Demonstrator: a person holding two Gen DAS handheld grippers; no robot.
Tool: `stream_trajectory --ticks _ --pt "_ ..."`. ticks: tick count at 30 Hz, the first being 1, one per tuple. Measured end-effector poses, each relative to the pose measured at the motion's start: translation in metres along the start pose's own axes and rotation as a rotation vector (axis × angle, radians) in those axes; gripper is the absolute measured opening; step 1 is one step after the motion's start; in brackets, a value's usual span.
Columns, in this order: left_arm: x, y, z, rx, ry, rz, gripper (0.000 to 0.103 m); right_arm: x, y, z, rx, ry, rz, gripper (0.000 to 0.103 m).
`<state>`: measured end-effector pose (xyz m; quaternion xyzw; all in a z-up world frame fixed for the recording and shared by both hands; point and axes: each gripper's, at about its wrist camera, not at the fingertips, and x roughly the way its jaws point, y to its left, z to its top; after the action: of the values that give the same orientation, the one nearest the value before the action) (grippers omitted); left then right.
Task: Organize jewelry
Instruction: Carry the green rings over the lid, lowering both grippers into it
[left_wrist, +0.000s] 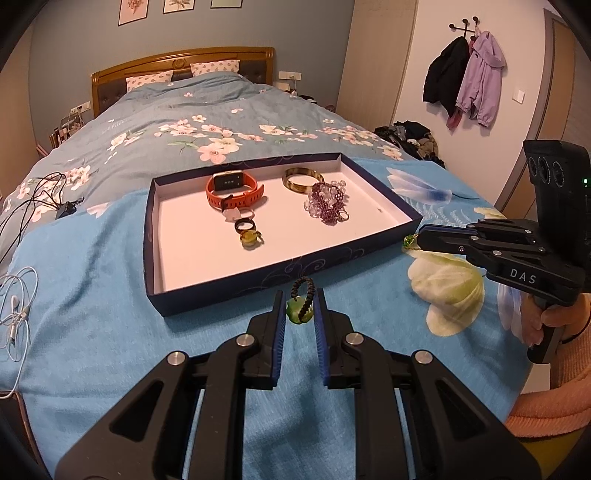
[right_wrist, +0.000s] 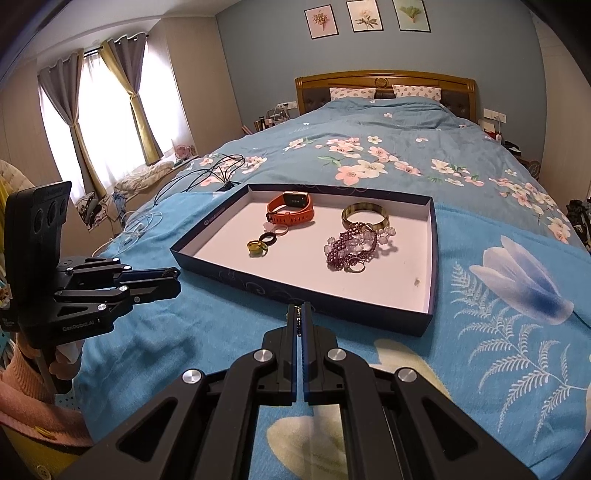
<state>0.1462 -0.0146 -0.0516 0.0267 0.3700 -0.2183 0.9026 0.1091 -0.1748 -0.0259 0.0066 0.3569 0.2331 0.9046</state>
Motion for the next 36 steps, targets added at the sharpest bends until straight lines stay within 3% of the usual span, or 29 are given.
stream_trajectory --ticks 36 --pt "-0.008 0.005 0.024 0.012 -0.052 0.032 0.015 0.007 -0.009 0.020 -0.008 -0.031 -0.015 0.001"
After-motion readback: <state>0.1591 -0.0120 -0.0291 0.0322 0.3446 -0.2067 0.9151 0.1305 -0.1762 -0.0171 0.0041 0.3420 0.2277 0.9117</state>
